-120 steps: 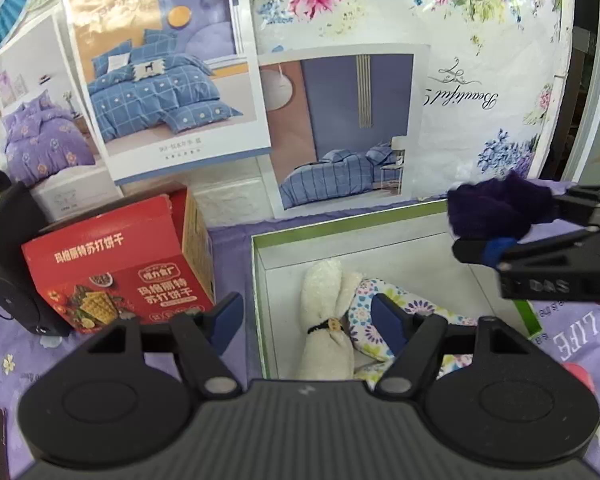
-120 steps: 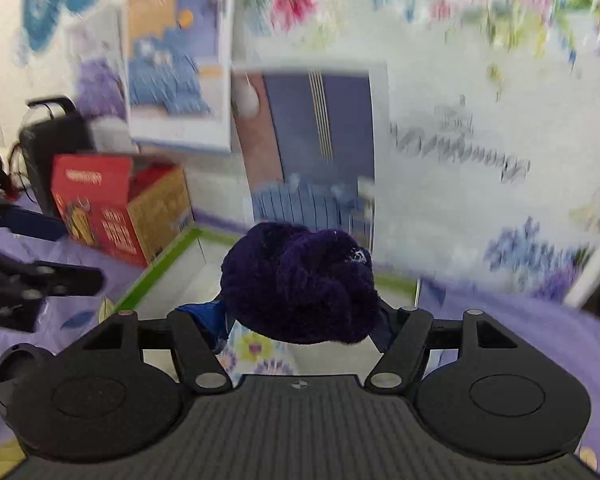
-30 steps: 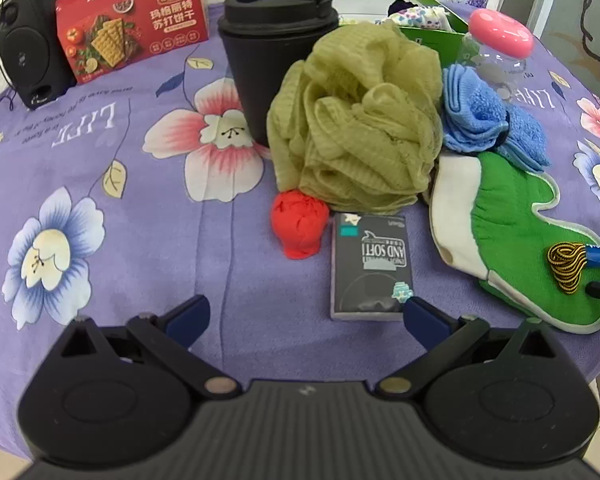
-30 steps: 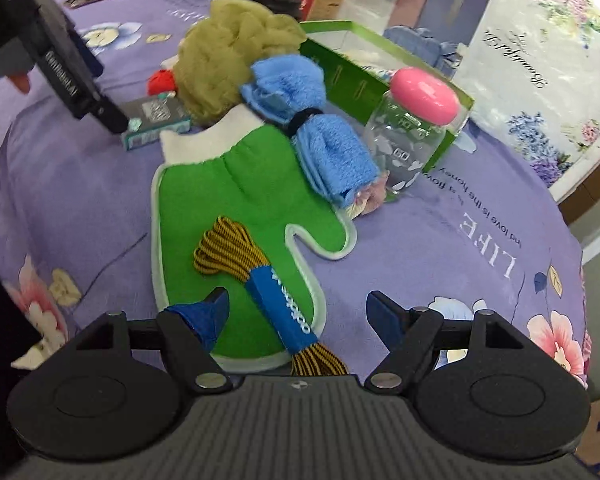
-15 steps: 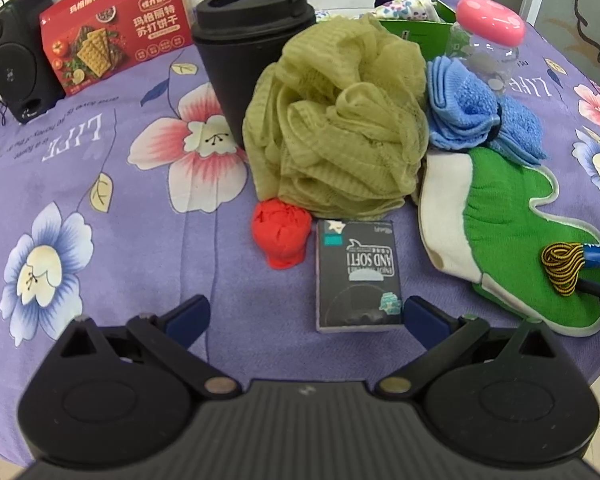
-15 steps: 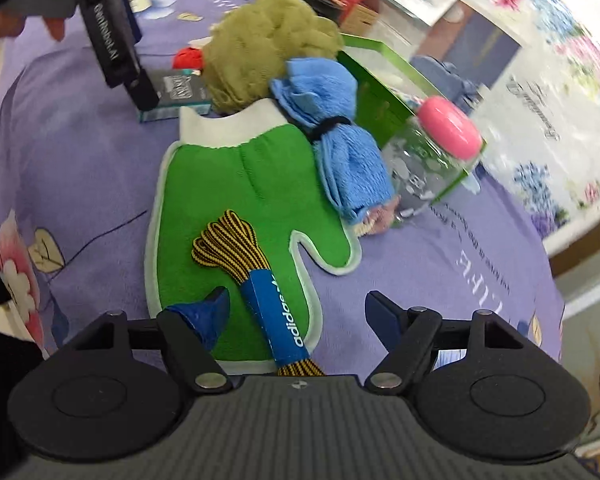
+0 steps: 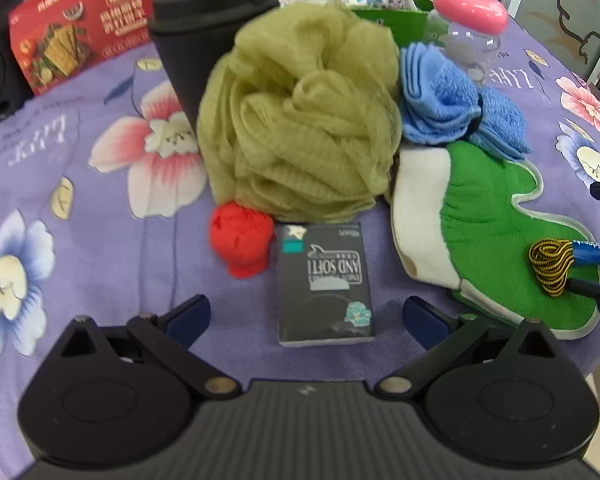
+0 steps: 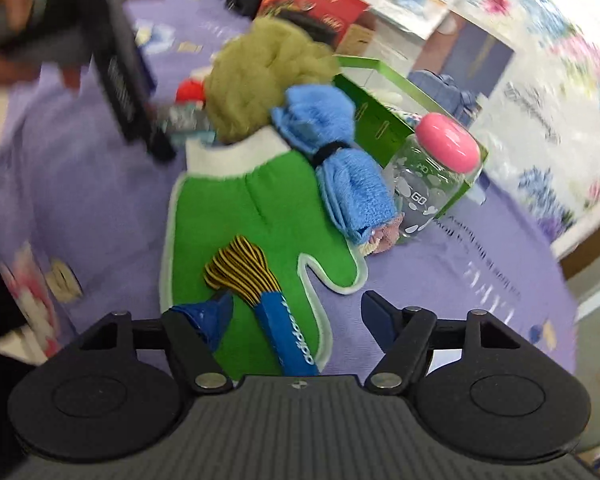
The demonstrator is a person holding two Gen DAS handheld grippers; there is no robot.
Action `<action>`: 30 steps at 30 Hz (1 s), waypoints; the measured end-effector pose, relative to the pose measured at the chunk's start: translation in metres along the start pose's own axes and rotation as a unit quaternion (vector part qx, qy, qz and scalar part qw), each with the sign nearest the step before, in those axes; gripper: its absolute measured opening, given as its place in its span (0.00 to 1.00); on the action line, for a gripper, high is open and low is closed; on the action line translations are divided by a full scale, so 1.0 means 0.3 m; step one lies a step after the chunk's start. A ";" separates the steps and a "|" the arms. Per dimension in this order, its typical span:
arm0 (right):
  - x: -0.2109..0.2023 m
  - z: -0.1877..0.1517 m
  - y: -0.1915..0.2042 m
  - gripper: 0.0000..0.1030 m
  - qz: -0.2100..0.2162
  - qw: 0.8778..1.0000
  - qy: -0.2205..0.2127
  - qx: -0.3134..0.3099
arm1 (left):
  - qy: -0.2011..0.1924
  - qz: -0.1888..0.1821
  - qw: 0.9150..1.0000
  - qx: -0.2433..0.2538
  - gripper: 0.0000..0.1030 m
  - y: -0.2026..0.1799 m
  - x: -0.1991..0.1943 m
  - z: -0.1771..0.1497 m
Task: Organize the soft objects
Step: 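Grasp the shoelace bundle with right gripper while left gripper grasps the tissue pack, then carry shoelace bundle and tissue pack into the green box and release both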
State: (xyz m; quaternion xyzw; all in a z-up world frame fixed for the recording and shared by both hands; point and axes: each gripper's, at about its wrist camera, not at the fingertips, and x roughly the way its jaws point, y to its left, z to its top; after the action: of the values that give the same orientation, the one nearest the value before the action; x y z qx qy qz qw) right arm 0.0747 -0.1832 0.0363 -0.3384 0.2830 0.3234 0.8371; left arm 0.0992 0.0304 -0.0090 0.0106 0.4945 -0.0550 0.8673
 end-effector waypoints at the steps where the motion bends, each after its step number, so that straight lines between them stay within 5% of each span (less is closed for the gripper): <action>1: 0.002 0.002 -0.010 0.52 0.008 1.000 0.003 0.010 | 0.003 -0.001 1.000 -0.002 0.99 0.000 0.006 -0.001; 3: 0.012 0.002 -0.015 0.49 0.030 0.999 0.012 0.017 | 0.007 0.005 1.000 -0.001 0.99 0.002 0.016 -0.003; 9: 0.065 -0.003 -0.018 0.19 0.081 0.995 0.037 0.036 | 0.005 0.006 1.000 0.001 0.96 0.009 0.015 -0.007; 10: 0.069 -0.002 -0.021 0.10 0.088 0.994 0.037 0.043 | 0.001 0.005 1.000 0.001 0.92 0.011 0.011 -0.010; 12: 0.067 -0.004 -0.012 0.03 0.094 0.994 0.036 0.046 | -0.015 -0.002 1.000 0.001 0.54 0.015 -0.006 -0.011; 13: 0.065 -0.005 -0.005 0.02 0.093 0.994 0.035 0.045 | -0.020 -0.004 1.000 0.006 0.43 0.012 -0.015 -0.008; 23: -0.016 -0.009 -0.045 0.00 0.078 0.992 0.004 0.099 | -0.052 -0.013 0.998 -0.017 0.44 0.048 -0.132 -0.013; 30: -0.096 0.065 -0.089 0.00 0.047 0.992 -0.055 0.099 | -0.090 -0.039 0.995 -0.037 0.44 0.100 -0.271 0.051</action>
State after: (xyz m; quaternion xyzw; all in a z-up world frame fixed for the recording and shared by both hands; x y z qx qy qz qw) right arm 0.0810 -0.1936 0.0785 -0.2216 0.2828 0.3510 0.8647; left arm 0.0744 0.0660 0.0676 -0.0460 0.4166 -0.0714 0.9051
